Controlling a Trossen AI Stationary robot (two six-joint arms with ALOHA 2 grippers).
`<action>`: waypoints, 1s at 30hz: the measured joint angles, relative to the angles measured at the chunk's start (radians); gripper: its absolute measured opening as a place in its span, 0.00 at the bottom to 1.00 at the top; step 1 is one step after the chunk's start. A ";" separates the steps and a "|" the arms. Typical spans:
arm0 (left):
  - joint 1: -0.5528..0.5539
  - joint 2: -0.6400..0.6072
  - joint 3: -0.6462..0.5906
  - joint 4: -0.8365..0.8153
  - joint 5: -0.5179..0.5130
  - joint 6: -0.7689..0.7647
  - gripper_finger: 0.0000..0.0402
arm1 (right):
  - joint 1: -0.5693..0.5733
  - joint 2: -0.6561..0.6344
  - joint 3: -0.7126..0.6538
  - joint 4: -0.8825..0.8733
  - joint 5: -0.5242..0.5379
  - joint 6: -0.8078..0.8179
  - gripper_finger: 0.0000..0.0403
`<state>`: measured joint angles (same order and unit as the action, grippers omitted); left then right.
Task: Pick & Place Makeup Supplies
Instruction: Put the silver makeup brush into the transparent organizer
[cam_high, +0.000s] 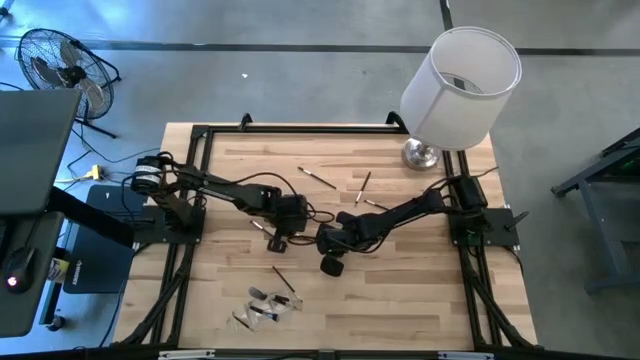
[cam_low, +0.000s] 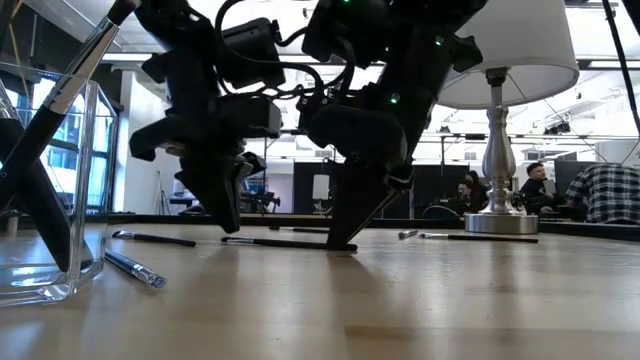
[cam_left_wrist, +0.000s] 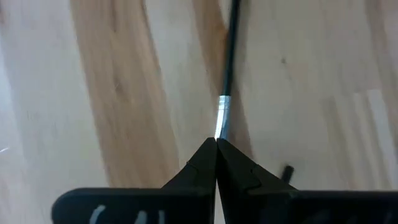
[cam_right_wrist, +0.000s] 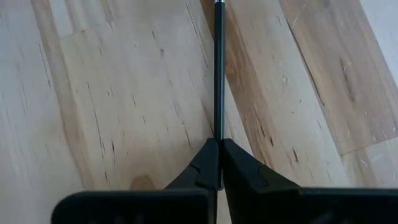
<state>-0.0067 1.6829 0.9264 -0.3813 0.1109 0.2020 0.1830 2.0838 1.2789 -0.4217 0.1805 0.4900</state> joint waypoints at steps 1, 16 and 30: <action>0.000 0.000 0.000 0.000 0.011 0.000 0.00 | 0.000 0.000 0.000 0.001 0.000 0.000 0.01; 0.000 0.081 0.005 0.049 0.010 0.003 0.00 | -0.003 -0.060 -0.008 -0.003 0.001 0.004 0.10; 0.000 0.084 0.002 0.103 0.011 0.011 0.00 | -0.049 -0.106 -0.007 0.077 -0.072 -0.134 0.34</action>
<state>-0.0067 1.7664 0.9283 -0.2787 0.1223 0.2127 0.1340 1.9774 1.2716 -0.3448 0.1084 0.3561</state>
